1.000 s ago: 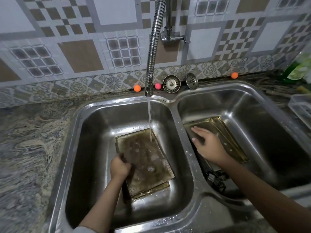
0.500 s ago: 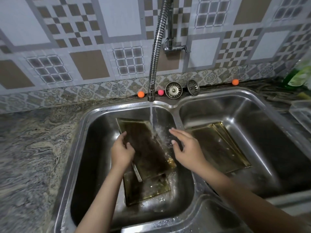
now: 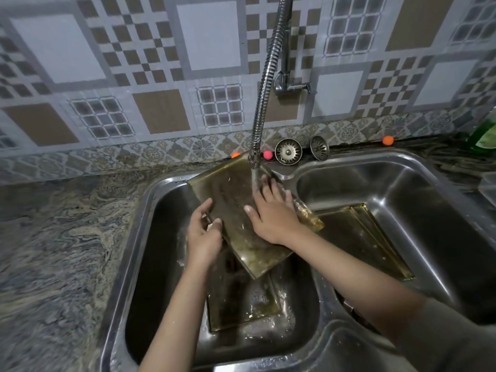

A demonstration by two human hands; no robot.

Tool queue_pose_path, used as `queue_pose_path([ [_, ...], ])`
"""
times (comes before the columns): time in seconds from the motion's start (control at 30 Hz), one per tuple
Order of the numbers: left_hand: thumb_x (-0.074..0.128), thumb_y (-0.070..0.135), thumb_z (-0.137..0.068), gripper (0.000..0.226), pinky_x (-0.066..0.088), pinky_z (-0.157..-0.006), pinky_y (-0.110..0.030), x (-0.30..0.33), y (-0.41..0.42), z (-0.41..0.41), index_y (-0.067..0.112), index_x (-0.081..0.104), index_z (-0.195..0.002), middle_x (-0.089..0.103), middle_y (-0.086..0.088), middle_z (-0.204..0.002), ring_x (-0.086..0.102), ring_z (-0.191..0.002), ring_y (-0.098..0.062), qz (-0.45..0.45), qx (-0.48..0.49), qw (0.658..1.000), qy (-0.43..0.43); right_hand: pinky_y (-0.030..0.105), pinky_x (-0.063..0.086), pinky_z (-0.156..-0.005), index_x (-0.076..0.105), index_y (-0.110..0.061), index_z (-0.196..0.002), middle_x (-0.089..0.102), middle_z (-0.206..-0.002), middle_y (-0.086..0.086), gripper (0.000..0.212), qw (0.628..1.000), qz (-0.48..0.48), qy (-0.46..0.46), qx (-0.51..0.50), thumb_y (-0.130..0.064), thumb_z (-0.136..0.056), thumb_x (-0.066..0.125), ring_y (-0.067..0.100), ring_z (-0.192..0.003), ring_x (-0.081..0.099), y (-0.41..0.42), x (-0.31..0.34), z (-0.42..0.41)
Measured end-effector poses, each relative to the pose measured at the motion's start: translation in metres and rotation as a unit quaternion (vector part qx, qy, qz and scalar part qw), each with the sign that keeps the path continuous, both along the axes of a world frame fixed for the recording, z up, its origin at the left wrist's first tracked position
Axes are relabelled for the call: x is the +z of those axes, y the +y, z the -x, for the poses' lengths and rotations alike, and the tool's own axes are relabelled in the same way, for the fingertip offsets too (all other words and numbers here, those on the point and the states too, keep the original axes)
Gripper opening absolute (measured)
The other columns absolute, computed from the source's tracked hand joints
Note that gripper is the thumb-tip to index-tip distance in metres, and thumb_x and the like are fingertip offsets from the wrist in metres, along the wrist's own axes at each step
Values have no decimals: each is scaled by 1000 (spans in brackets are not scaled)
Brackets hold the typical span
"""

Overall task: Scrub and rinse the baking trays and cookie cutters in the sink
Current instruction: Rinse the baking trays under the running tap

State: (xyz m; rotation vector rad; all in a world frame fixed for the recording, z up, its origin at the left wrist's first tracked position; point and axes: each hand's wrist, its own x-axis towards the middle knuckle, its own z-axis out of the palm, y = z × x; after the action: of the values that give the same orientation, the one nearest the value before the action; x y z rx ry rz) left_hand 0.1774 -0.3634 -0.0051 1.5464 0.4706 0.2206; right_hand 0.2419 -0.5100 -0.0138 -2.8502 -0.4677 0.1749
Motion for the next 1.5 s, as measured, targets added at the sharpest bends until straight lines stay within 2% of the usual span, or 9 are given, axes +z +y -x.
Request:
queue_pose_path([
  [0.1, 51, -2, -91, 47, 48, -96, -28, 5, -18, -1, 28, 55, -127, 60, 2, -116, 59, -103, -11, 1, -19, 999, -37, 60, -11, -109, -6, -20, -151, -20, -157, -2, 63, 999, -18, -14, 41, -46, -99, 19, 22, -145, -17, 16, 11, 5],
  [0.23, 53, 3, -92, 53, 44, -103, -51, -1, -11, -6, 51, 57, -114, 55, -8, -132, 53, -122, -27, 16, 5, 999, -31, 49, -10, -114, -5, -28, -150, -17, -157, -7, 59, 986, -6, -31, 167, -45, -100, 21, 10, -143, -18, -14, 6, 15],
  [0.4, 51, -4, -92, 51, 41, -107, -38, 3, -31, -7, 36, 54, -124, 53, 2, -136, 52, -123, -13, 21, -54, 998, -40, 56, -5, -115, -2, -16, -151, -14, -158, 5, 67, 999, 32, -38, -8, -50, -98, 20, 22, -145, -14, -25, 20, -26],
  [0.6, 51, -2, -93, 51, 39, -108, -43, 0, -12, -12, 34, 52, -129, 52, -4, -137, 50, -125, -17, 34, -17, 999, -30, 47, -10, -112, 0, -30, -151, -13, -158, -7, 58, 982, 7, -40, 184, -45, -100, 25, 14, -145, -10, -8, 10, 8],
  [0.83, 48, -6, -93, 48, 48, -91, -15, -1, -33, -3, 21, 50, -133, 58, -1, -126, 59, -103, -6, 39, -80, 996, -30, 58, -12, -110, 1, -18, -152, -9, -159, 7, 62, 998, 33, -44, -30, -43, -99, 21, 26, -146, -11, -1, 18, -25],
  [1.0, 46, -8, -93, 48, 40, -107, -37, -5, -20, -4, 18, 50, -133, 60, 0, -123, 56, -111, -11, 71, -47, 996, -18, 45, -8, -114, 9, -28, -151, -6, -159, -6, 54, 980, -13, -14, 199, -37, -101, 27, 13, -146, -8, 0, 11, 16],
  [1.1, 48, -2, -94, 46, 40, -107, -44, -7, -10, 0, 28, 54, -128, 57, -7, -132, 56, -117, -20, 64, -33, 997, -15, 45, -7, -116, 6, -33, -150, -8, -158, -3, 55, 985, 29, -23, 171, -45, -100, 24, 14, -145, -8, -22, 12, -4],
  [1.23, 47, -2, -95, 46, 47, -97, -28, -2, -22, 2, 22, 52, -134, 60, 16, -109, 60, -97, -3, 51, -57, 997, -24, 60, -5, -113, 7, -20, -152, -10, -158, 4, 60, 999, 36, -29, 18, -45, -99, 24, 24, -146, -9, -17, 21, -25],
  [1.5, 49, 0, -94, 50, 41, -106, -45, 1, 3, -8, 39, 55, -126, 54, 9, -130, 53, -121, -15, 51, -7, 998, -27, 46, -18, -110, -5, -46, -145, -21, -156, -9, 56, 964, 35, -24, 263, -49, -99, 26, 12, -142, -21, -13, 8, 23],
])
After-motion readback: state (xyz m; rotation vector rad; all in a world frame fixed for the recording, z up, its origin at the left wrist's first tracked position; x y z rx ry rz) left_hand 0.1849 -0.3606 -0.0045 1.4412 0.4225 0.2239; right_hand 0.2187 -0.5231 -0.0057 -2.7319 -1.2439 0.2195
